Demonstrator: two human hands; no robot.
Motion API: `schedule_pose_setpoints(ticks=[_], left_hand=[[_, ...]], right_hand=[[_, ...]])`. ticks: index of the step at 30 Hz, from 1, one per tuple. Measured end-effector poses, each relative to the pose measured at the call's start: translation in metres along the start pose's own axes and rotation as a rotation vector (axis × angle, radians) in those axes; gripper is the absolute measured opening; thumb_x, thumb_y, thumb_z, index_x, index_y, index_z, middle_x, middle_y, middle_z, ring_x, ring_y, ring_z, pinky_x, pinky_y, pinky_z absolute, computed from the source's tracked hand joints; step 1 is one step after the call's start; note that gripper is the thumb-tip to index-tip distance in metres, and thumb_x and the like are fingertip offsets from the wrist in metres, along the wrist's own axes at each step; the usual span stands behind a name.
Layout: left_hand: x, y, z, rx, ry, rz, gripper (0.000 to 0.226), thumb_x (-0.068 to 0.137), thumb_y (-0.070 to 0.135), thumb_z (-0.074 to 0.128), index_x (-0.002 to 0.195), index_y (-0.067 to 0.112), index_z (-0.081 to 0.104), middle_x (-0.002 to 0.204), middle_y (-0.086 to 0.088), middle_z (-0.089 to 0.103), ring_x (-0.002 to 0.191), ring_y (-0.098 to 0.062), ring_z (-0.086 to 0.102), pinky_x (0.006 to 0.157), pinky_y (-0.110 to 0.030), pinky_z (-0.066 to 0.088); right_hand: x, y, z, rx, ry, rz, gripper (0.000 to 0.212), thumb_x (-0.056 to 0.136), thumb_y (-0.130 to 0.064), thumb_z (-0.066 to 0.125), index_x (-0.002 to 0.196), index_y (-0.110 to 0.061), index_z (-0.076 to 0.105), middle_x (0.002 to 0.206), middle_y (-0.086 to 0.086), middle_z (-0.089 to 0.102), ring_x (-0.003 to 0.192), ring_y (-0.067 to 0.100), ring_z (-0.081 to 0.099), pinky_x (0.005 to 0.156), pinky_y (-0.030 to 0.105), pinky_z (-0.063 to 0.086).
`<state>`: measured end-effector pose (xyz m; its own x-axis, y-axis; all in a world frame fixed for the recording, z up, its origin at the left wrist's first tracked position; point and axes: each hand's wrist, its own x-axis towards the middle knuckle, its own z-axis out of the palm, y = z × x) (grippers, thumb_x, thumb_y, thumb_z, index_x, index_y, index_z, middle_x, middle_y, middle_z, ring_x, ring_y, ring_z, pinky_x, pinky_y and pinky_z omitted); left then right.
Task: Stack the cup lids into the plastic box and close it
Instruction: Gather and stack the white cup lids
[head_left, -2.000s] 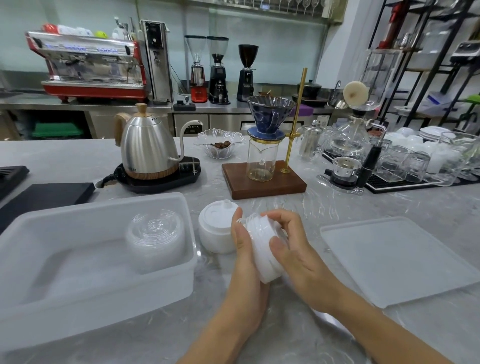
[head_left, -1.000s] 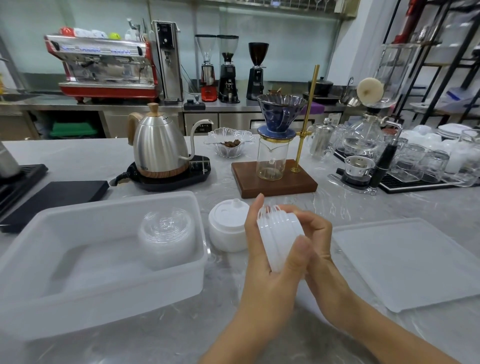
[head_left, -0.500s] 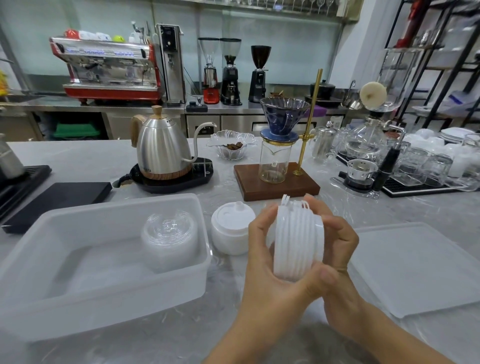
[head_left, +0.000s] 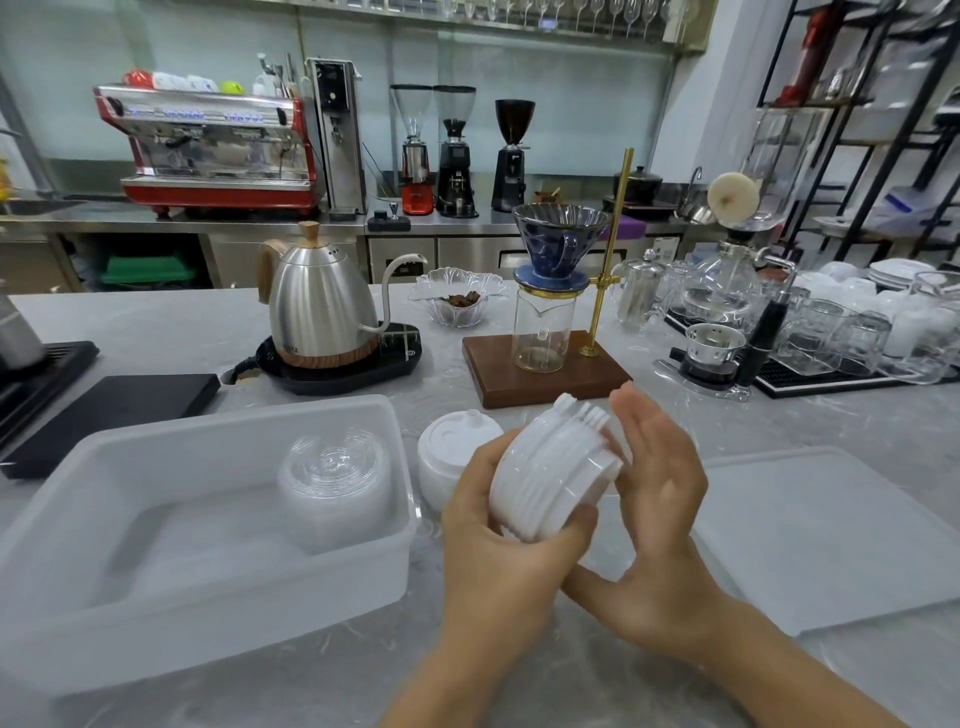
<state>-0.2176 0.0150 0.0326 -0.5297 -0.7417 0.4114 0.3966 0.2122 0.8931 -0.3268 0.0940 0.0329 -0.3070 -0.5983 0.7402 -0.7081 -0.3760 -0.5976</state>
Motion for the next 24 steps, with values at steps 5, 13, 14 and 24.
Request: schedule_pose_setpoints(ticks=[5,13,14,24], left_hand=[[0.002,0.000,-0.005,0.031,-0.062,0.013,0.054,0.069,0.002,0.090,0.102,0.040,0.071,0.100,0.007,0.077,0.094,-0.013,0.072,0.079,-0.018,0.056],[0.002,-0.002,-0.005,0.020,-0.086,-0.010,0.043,0.074,0.009,0.092,0.096,0.036,0.067,0.097,0.001,0.072,0.091,-0.021,0.069,0.077,-0.028,0.059],[0.002,-0.003,-0.006,0.013,-0.089,-0.018,0.042,0.074,0.010,0.092,0.097,0.034,0.066,0.098,0.000,0.072,0.092,-0.022,0.069,0.077,-0.029,0.059],[0.004,-0.007,-0.007,0.144,-0.059,-0.017,0.041,0.067,0.014,0.089,0.085,0.031,0.057,0.078,0.009,0.064,0.069,-0.002,0.057,0.059,-0.015,0.046]], right_hand=[[-0.004,0.009,-0.021,0.359,-0.109,0.131,0.098,0.079,-0.008,0.063,0.157,-0.019,0.006,0.164,0.009,0.021,0.151,0.030,0.021,0.120,0.050,0.024],[0.000,0.006,-0.023,0.270,-0.012,0.165,0.047,0.085,-0.013,0.069,0.128,-0.011,0.050,0.144,0.012,0.052,0.131,0.032,0.052,0.105,0.043,0.046],[0.000,0.006,-0.024,0.269,-0.014,0.160,0.045,0.085,-0.013,0.069,0.126,-0.013,0.050,0.145,0.012,0.052,0.132,0.032,0.051,0.105,0.043,0.046],[0.000,0.003,-0.025,0.181,-0.034,0.091,0.038,0.082,-0.027,0.080,0.109,-0.023,0.054,0.140,0.007,0.056,0.132,0.031,0.051,0.107,0.042,0.044]])
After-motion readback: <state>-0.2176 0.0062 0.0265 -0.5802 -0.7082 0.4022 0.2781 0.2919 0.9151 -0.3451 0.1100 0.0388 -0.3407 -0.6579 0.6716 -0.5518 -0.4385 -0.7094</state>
